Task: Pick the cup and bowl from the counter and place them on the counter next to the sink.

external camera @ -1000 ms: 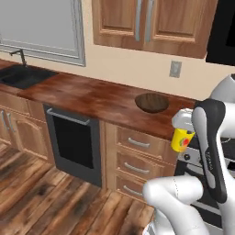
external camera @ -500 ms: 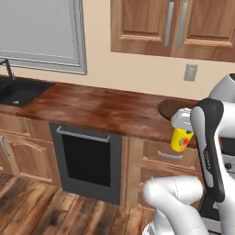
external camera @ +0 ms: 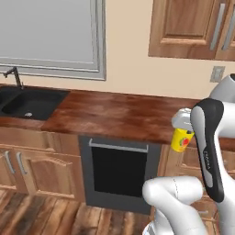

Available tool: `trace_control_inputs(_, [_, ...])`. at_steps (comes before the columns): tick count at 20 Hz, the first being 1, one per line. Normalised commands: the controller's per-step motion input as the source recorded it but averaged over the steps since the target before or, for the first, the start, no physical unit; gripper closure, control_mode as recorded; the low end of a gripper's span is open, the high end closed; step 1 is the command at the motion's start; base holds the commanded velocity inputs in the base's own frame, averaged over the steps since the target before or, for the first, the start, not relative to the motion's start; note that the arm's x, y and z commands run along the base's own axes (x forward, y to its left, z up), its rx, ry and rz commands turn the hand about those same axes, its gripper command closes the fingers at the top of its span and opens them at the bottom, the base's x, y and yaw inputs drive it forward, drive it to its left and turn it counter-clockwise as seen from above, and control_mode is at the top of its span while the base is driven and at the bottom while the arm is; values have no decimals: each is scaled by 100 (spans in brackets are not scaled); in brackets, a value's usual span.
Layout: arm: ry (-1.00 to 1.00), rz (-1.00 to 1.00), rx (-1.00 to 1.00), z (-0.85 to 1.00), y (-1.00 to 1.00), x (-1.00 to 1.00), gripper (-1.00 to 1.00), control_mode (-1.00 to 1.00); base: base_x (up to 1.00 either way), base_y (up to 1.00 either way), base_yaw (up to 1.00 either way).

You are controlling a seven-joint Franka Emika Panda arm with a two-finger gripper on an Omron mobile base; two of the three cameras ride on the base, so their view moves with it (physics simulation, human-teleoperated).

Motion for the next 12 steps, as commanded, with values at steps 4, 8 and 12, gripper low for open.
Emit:
trace_control_inputs(4, [0, 0, 0, 0, 0, 0, 100, 100, 44, 100, -27])
trace_control_inputs(8, [0, 0, 0, 0, 0, 0, 100, 100, 43, 100, -27])
trace_control_inputs(12, [0, 0, 0, 0, 0, 0, 100, 100, 38, 100, -26])
